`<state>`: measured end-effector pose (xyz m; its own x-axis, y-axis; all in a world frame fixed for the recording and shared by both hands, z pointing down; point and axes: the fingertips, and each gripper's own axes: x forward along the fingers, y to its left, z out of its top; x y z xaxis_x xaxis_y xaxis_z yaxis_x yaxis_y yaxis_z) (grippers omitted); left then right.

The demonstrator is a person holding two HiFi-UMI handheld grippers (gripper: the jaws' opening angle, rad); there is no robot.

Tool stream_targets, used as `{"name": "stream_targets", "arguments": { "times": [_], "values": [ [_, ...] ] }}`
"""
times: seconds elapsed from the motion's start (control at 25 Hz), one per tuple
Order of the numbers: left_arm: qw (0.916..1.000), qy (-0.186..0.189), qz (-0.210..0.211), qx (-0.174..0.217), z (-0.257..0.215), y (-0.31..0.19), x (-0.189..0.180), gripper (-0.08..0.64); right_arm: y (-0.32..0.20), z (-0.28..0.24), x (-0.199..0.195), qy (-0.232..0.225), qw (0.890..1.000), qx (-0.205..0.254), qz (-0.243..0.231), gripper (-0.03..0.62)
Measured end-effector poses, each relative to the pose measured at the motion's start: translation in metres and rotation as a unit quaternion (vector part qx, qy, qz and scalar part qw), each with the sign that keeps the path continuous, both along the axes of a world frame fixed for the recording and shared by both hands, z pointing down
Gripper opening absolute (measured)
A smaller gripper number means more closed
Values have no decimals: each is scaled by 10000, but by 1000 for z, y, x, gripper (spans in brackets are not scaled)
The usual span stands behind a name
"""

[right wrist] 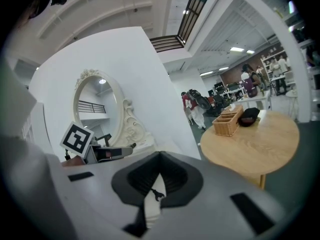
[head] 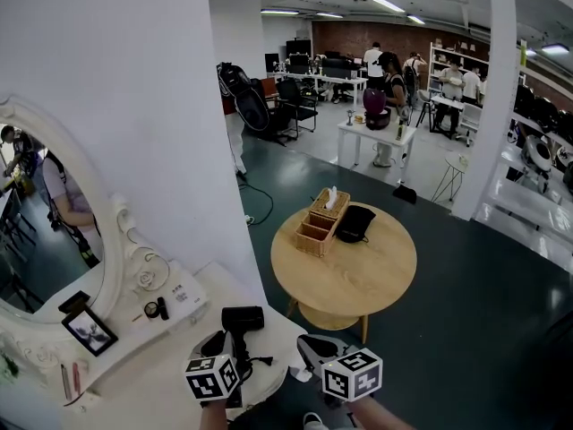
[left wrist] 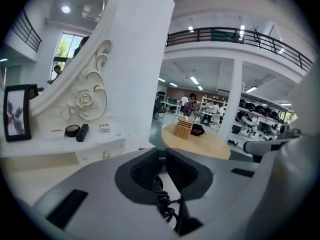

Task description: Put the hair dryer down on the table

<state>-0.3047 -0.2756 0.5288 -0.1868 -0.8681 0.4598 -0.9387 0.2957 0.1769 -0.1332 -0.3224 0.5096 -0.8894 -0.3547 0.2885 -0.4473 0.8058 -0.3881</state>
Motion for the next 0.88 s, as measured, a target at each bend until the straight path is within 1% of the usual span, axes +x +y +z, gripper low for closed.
{"name": "stream_targets", "arguments": {
  "times": [0.12, 0.28, 0.6, 0.88],
  "values": [
    [9999, 0, -63, 104, -4, 7, 0, 27, 0, -1, -2, 16, 10000, 18, -26, 3],
    [9995, 103, -91, 286, -10, 17, 4, 2, 2, -1, -2, 74, 10000, 15, -53, 3],
    [9984, -37, -82, 555, -20, 28, 7, 0, 5, -3, -7, 19, 9998, 75, -182, 3],
    [9979, -83, -98, 632, -24, 31, 11, 0, 0, -7, -2, -41, 9999, 154, -37, 2]
  ]
}}
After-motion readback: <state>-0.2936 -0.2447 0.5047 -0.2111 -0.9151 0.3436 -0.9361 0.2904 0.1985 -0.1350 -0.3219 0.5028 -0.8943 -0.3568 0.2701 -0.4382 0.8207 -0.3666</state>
